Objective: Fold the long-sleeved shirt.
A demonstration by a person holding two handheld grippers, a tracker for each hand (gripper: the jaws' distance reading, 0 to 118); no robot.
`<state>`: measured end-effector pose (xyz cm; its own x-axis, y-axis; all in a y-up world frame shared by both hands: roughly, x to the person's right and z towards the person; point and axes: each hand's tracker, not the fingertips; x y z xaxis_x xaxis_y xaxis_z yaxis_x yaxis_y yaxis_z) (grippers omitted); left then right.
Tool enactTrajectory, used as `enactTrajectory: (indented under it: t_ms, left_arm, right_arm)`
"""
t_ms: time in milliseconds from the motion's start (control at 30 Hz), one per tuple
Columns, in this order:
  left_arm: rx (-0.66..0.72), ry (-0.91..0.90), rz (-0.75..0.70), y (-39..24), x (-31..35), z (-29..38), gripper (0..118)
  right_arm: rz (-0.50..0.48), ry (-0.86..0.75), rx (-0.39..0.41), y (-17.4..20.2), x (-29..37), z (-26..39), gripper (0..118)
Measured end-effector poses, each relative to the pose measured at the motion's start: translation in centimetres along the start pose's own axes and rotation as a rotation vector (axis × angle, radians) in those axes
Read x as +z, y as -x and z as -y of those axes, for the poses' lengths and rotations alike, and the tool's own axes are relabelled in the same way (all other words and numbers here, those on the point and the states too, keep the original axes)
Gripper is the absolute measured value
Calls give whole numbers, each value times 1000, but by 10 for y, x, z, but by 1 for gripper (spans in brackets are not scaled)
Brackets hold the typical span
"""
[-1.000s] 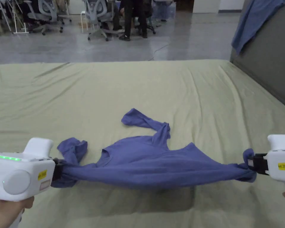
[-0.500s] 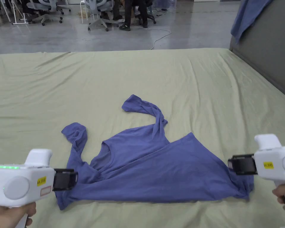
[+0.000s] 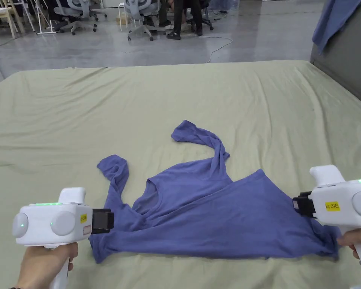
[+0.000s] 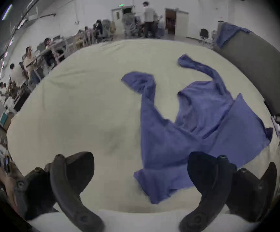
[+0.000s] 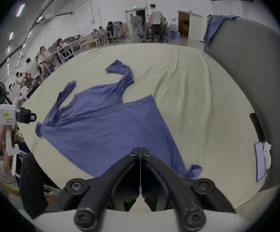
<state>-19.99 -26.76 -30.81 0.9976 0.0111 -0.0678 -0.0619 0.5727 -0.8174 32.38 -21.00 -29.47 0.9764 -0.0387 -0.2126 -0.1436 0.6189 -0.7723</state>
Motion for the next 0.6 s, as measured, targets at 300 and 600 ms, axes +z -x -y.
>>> enactTrajectory:
  t_ms: [300, 600]
  left_arm:
    - [30, 51, 27, 0, -58, 1, 113]
    - [-214, -20, 31, -41, -30, -4, 4]
  right_arm:
    - [6, 84, 22, -2, -54, -7, 0]
    - [16, 113, 29, -4, -113, -49, 0]
